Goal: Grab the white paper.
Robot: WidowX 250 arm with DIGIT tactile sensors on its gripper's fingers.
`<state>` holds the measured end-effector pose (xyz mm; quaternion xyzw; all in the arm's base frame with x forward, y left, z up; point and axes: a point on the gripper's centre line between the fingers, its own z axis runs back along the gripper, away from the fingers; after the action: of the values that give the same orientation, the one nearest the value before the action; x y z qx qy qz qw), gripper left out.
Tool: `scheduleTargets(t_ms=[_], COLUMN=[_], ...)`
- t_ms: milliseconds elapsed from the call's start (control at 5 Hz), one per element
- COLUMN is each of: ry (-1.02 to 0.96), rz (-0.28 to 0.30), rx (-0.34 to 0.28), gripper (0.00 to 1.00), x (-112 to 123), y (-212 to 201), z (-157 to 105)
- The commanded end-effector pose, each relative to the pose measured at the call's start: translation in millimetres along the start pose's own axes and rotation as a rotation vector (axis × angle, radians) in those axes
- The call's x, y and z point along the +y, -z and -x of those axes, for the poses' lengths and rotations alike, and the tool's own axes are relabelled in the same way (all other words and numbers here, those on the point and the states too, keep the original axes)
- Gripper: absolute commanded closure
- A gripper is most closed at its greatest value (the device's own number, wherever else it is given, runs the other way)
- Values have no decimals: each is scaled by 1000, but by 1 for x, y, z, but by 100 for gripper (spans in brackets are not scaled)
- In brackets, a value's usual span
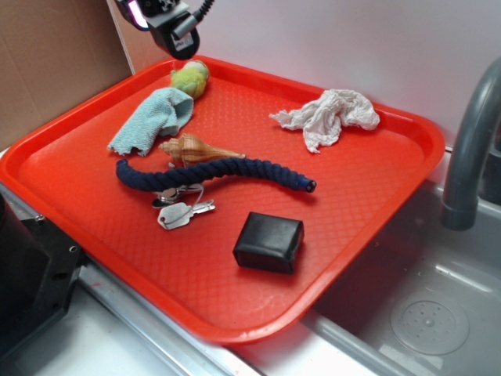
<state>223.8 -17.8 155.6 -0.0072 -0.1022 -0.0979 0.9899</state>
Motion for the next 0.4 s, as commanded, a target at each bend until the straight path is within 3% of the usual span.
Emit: scheduleTargets(t_ms=[0,200], ry=[214,268], rz=[-42,-15], rx=[-20,31], gripper=[0,0], x=[-7,-3], y=[46,71], z=[-50,-70])
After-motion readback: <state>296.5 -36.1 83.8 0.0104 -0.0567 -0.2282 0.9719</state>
